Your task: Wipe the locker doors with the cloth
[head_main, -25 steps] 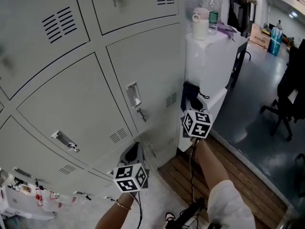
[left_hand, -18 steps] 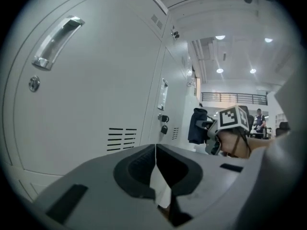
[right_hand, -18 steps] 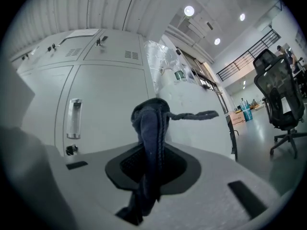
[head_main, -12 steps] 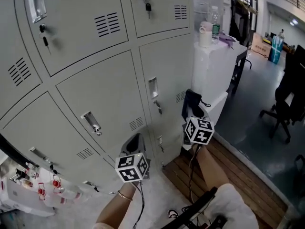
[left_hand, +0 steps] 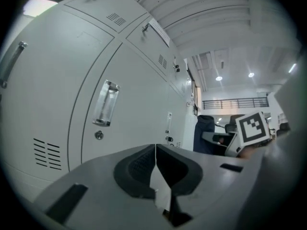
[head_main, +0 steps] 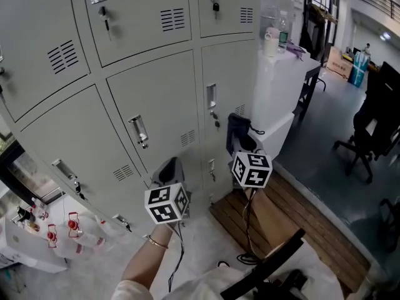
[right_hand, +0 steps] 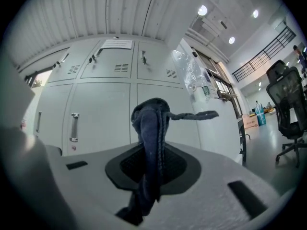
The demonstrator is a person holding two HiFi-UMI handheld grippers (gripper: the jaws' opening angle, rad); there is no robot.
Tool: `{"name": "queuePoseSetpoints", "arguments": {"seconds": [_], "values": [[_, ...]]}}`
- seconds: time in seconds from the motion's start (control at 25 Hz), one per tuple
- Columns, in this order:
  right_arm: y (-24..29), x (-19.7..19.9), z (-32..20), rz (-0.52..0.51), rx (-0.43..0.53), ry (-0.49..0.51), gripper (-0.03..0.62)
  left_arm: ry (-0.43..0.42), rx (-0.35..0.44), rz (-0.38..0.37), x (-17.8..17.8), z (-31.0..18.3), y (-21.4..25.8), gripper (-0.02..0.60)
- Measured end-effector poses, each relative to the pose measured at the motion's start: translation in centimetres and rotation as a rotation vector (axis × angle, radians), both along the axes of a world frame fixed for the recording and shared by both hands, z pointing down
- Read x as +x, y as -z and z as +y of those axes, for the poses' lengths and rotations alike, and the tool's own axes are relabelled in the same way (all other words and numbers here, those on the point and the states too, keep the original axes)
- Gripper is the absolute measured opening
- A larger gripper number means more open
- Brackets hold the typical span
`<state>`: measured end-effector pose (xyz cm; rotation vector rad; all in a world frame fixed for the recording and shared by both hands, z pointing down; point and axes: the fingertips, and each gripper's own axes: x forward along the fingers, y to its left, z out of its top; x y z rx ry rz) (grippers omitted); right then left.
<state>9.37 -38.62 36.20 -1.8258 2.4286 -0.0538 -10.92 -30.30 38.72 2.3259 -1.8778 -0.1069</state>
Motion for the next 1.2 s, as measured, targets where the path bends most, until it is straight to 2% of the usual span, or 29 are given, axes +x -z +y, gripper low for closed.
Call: {"name": "queuePoseSetpoints", "arguments": {"seconds": [0.32, 0.48, 1.2], "values": [[0.2, -5.9, 6.5, 0.057, -0.037, 0.116, 0.049, 0.055, 0.032, 0.005, -3.8, 3.9, 1.5, 0.009], [-0.3, -7.7, 8.2, 0.093, -0.054, 0.116, 0.043, 0.078, 0.035, 0.010, -5.3, 4.8, 1.7, 0.009], [0.0, -9.0, 9.7, 0.134, -0.055, 0.126, 0.040, 0.107, 0.057, 0.006, -6.7, 6.3, 2.9, 0.009]]}}
